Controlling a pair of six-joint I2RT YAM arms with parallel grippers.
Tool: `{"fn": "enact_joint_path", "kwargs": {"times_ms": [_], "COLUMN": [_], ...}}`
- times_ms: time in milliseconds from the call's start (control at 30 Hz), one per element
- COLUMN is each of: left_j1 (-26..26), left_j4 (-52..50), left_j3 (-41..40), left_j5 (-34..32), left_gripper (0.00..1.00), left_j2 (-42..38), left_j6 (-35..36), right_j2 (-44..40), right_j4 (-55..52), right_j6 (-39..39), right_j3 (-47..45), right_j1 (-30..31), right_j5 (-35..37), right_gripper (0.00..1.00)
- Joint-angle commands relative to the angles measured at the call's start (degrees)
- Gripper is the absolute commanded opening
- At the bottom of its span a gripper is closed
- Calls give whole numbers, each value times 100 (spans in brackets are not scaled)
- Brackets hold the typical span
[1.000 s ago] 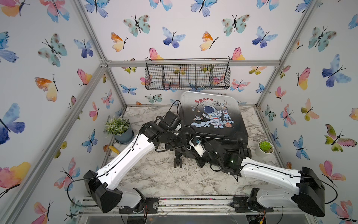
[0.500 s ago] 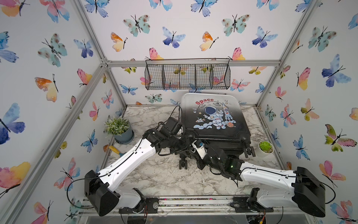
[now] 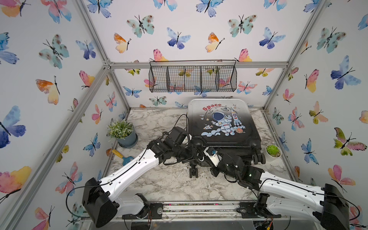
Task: Close the suitcase zippers
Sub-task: Place the suitcase at the center of the board, then pick up the suitcase from the center of the board.
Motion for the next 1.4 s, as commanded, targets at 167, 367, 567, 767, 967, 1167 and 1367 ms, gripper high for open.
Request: {"fn": "enact_joint_path", "kwargs": {"times_ms": [167, 367, 567, 767, 967, 1167, 1367], "left_j1": [-51, 66, 110, 123, 380, 1083, 1074], "left_j4": [-551, -600, -1620, -2327, -3011, -1595, 357], "left_j3": [-151, -22, 728, 1378, 1710, 432, -774], "left_j5": [197, 242, -510, -1334, -2612, -2438, -2042], "left_gripper": [59, 39, 55, 76, 81, 79, 78], "left_j2": [-89, -44, 277, 295, 106, -462, -868], "left_j6": [1224, 1290, 1884, 2396, 2905, 3923, 4866], "right_j2": [-103, -128, -420, -497, -327, -281, -134], "right_j4": [252, -573, -1410, -2091, -3076, -4751, -7197], "right_j6": [-355, 148, 464, 445, 556, 2501, 4321], "right_j3": [61, 87, 42, 810, 2002, 3058, 3925], "right_j1": [-60, -60, -60, -60, -297, -394, -394], "right_j5": [117, -719, -1141, -687, -488, 571, 2064], "right_gripper": [2, 3, 34, 63, 70, 69, 77]}}
